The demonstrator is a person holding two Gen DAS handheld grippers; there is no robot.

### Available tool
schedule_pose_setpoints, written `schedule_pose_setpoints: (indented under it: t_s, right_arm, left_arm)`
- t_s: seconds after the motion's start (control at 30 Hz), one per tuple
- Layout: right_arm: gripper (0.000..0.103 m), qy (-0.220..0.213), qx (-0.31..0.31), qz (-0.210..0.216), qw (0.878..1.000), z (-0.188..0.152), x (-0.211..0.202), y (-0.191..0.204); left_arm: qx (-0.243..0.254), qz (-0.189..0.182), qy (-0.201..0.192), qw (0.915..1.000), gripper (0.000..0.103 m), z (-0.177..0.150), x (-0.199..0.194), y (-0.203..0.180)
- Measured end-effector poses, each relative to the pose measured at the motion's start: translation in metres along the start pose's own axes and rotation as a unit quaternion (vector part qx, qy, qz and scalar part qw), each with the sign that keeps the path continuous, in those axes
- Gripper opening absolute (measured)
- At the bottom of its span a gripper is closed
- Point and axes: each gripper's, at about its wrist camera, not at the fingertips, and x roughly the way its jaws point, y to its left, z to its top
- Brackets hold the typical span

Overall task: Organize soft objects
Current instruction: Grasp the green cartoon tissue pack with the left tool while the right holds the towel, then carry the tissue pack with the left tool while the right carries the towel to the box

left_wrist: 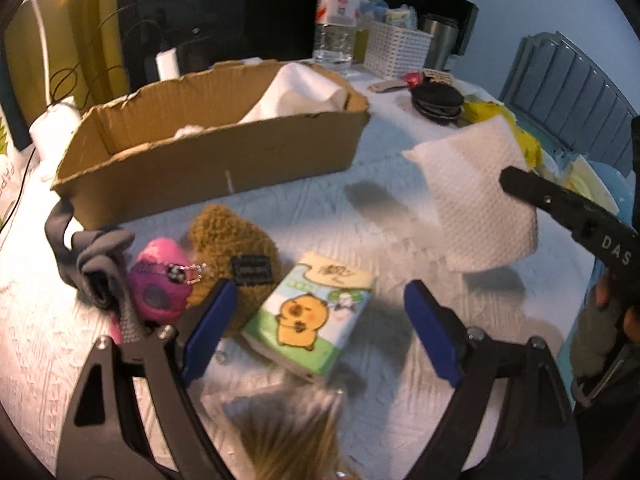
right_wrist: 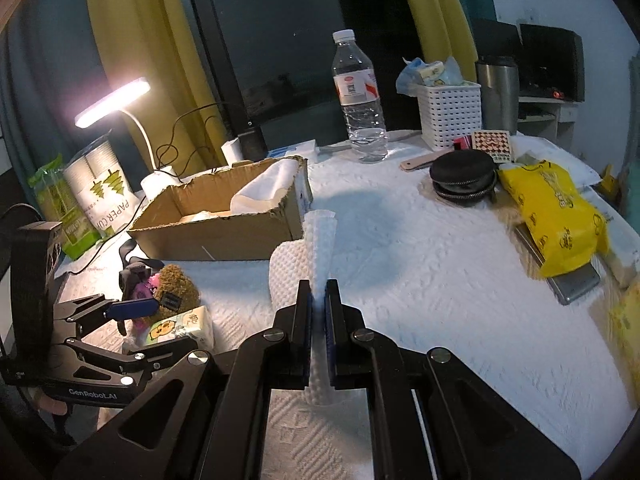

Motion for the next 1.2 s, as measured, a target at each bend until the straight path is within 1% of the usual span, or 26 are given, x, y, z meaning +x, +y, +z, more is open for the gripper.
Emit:
schedule_pose_setpoints:
  t_s: [0.1,0.17,0.2,0.23,0.33,0.43,0.47,0.57,0.6,0.63,0.83,1.1,1.2]
  right_arm:
    - [0.006,-0.006,0.004,0.002,1.0,-0.001,-0.004,-0.003]
    - [0.006,-0.008,0.007,0.003,1.0,-0.002,-0.005,-0.005]
    - [0.006,-0.008,0.009,0.003,1.0,-0.003,-0.006,-0.006]
    - [0.006,-0.009,0.01,0.003,1.0,-0.004,-0.006,-0.007]
    - [0.006,-0.009,0.011,0.005,1.0,-0.006,-0.008,-0.009]
    - [0.006,-0.007,0.012,0.005,1.0,-0.007,-0.007,-0.01]
    - [0.006,-0.006,0.013,0.004,1.0,-0.008,-0.007,-0.01]
    - [0.006,-0.007,0.014,0.003,1.0,-0.008,-0.008,-0.01]
    - [0.006,-0.008,0.014,0.004,1.0,-0.007,-0.008,-0.009]
    - [0.006,-0.009,0.013,0.004,1.0,-0.007,-0.009,-0.008]
    - [0.006,-0.012,0.005,0.002,1.0,-0.003,-0.012,-0.001]
    - [0.006,-0.02,-0.013,0.001,1.0,0.009,-0.018,0.015]
    - [0.006,-0.022,-0.019,0.002,1.0,0.013,-0.019,0.021]
  left_arm:
    - [0.019,-0.018,-0.011,0.9996,0.086,0.002,-0.005,-0.009]
    - [0.031,-0.024,-0.003,0.9992,0.086,0.002,0.0,-0.013]
    - [0.032,-0.026,0.009,0.9991,0.086,0.002,0.005,-0.011]
    - [0.03,-0.026,0.014,0.9991,0.086,0.002,0.009,-0.011]
    - [0.026,-0.005,0.024,0.9993,0.084,0.001,0.017,-0.002]
    - [0.036,-0.003,0.03,0.9989,0.082,0.0,0.02,-0.001]
    - [0.04,-0.002,0.032,0.9987,0.078,0.0,0.02,-0.003]
    - [0.042,-0.006,0.051,0.9978,0.054,-0.002,0.026,-0.003]
    - [0.039,-0.007,0.054,0.9977,0.049,-0.004,0.027,-0.002]
    - [0.044,-0.003,0.05,0.9978,0.047,-0.004,0.026,-0.003]
    - [0.043,-0.012,0.039,0.9983,0.047,-0.004,0.016,-0.001]
    - [0.036,-0.021,0.001,0.9991,0.047,0.002,-0.011,0.004]
    - [0.033,-0.018,-0.015,0.9992,0.047,0.004,-0.021,0.01]
